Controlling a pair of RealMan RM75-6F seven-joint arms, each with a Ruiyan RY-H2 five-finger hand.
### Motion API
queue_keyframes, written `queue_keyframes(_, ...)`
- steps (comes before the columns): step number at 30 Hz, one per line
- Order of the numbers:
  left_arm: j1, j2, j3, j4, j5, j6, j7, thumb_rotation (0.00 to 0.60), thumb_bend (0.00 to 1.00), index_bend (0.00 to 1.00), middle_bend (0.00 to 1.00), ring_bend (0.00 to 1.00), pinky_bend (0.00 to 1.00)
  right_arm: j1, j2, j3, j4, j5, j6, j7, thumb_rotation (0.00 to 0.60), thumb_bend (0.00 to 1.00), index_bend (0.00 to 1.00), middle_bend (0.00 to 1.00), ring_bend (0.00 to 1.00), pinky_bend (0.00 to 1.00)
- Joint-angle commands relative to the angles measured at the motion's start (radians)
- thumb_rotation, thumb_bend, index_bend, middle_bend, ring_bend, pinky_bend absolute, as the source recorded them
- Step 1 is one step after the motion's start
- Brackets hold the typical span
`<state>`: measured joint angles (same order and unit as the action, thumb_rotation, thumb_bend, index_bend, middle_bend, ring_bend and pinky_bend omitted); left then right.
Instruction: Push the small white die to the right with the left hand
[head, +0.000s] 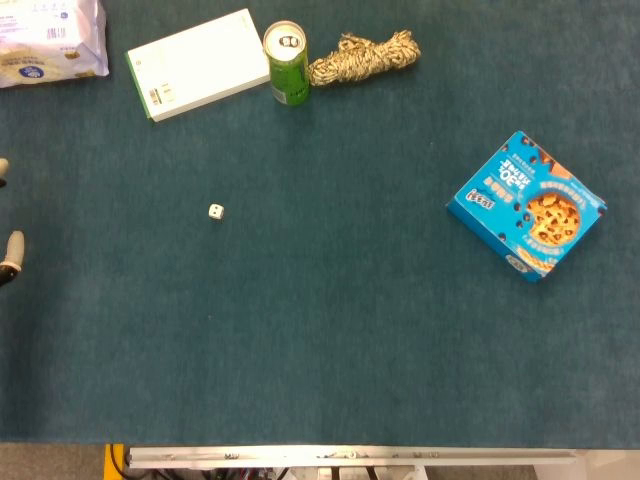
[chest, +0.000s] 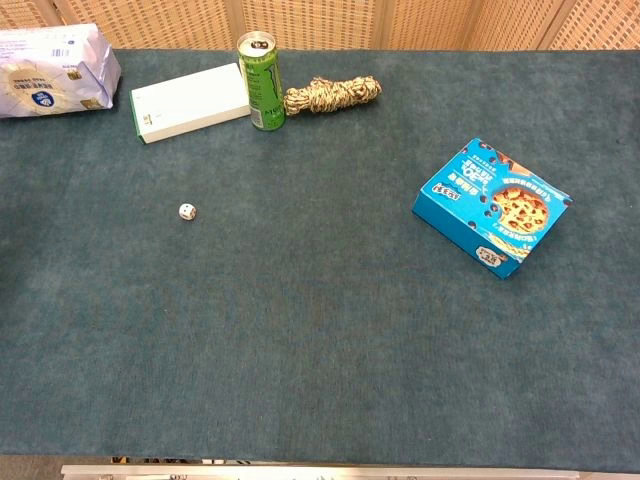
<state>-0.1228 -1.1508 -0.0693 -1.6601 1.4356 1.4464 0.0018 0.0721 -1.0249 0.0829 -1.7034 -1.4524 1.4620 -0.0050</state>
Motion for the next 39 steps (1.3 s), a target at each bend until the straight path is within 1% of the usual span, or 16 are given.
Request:
queue_keyframes(1,0.000,0.000,0.001,0.000,0.001,0.000,0.000,0.600,0.41,0.15,0.28,0.23,0.25,0.000,0.001,0.001,-0.002,-0.001,0.001,0.001,0.600,0.35,0.22,0.30,0.16,0.20)
queue_keyframes(7,-0.003,0.002,0.000,0.002,0.012,0.001,-0.009,0.600,0.40,0.15,0.28,0.23,0.25,0.002,0.011,0.007,-0.016,-0.010,0.011,0.016,0.600,0.35,0.22,0.30,0.16,0.20)
queue_keyframes(12,-0.033,0.023,0.018,0.011,0.055,-0.048,-0.032,0.600,0.40,0.15,0.28,0.24,0.25,0.002,0.034,0.022,-0.051,-0.016,0.026,0.073,0.600,0.35,0.22,0.30,0.16,0.20)
queue_keyframes(14,-0.052,0.036,0.025,0.013,0.076,-0.075,-0.046,0.600,0.41,0.16,0.30,0.26,0.28,0.002,0.042,0.024,-0.055,-0.020,0.030,0.068,0.600,0.35,0.22,0.30,0.16,0.20)
queue_keyframes(16,-0.081,0.048,0.033,0.017,0.097,-0.122,-0.070,0.600,0.41,0.18,0.33,0.32,0.34,0.003,0.049,0.026,-0.064,-0.021,0.032,0.064,0.600,0.35,0.22,0.30,0.16,0.20)
queue_keyframes(18,-0.117,0.061,0.042,0.020,0.116,-0.180,-0.084,0.600,0.40,0.20,0.39,0.40,0.46,0.003,0.054,0.028,-0.070,-0.020,0.033,0.059,0.600,0.35,0.22,0.30,0.16,0.20)
queue_keyframes(20,-0.157,0.071,0.051,0.026,0.136,-0.240,-0.088,0.600,0.40,0.21,0.47,0.47,0.56,0.003,0.056,0.028,-0.075,-0.019,0.035,0.054,0.600,0.35,0.22,0.30,0.16,0.20)
queue_keyframes(21,-0.174,0.075,0.056,0.027,0.143,-0.269,-0.087,0.600,0.41,0.21,0.53,0.53,0.59,0.003,0.056,0.028,-0.077,-0.019,0.035,0.053,0.600,0.35,0.22,0.30,0.16,0.20)
queue_keyframes(22,-0.193,0.078,0.060,0.026,0.149,-0.298,-0.085,0.600,0.43,0.22,0.57,0.57,0.60,0.003,0.057,0.028,-0.078,-0.019,0.034,0.051,0.600,0.35,0.22,0.30,0.16,0.20)
queue_keyframes(23,-0.215,0.078,0.062,0.027,0.155,-0.330,-0.084,0.600,0.47,0.22,0.65,0.64,0.63,0.003,0.057,0.028,-0.079,-0.018,0.035,0.048,0.600,0.35,0.22,0.30,0.16,0.20)
queue_keyframes(25,-0.250,0.069,0.062,0.033,0.163,-0.375,-0.090,0.600,0.57,0.22,0.76,0.74,0.66,0.002,0.056,0.028,-0.080,-0.016,0.036,0.043,0.600,0.35,0.22,0.30,0.16,0.20)
queue_keyframes(26,-0.266,0.064,0.062,0.035,0.165,-0.396,-0.096,0.600,0.64,0.22,0.83,0.81,0.70,0.001,0.055,0.028,-0.080,-0.015,0.037,0.041,0.600,0.35,0.22,0.30,0.16,0.20)
queue_keyframes(28,-0.297,0.056,0.061,0.038,0.167,-0.437,-0.109,0.600,0.70,0.22,0.91,0.87,0.75,0.000,0.055,0.026,-0.081,-0.015,0.038,0.040,0.600,0.35,0.22,0.30,0.16,0.20)
queue_keyframes(30,-0.332,0.046,0.061,0.044,0.168,-0.483,-0.114,0.600,0.75,0.22,0.96,0.92,0.80,-0.001,0.055,0.026,-0.081,-0.013,0.039,0.039,0.600,0.35,0.22,0.30,0.16,0.20)
queue_keyframes(32,-0.365,0.034,0.063,0.053,0.166,-0.529,-0.106,0.600,0.79,0.22,0.98,0.94,0.83,-0.002,0.054,0.026,-0.079,-0.011,0.039,0.038,0.600,0.35,0.22,0.30,0.16,0.20)
queue_keyframes(39,-0.440,-0.008,0.064,0.070,0.102,-0.661,-0.005,0.600,0.80,0.22,1.00,0.97,0.85,-0.003,0.047,0.024,-0.066,-0.003,0.032,0.040,0.600,0.35,0.22,0.30,0.16,0.20)
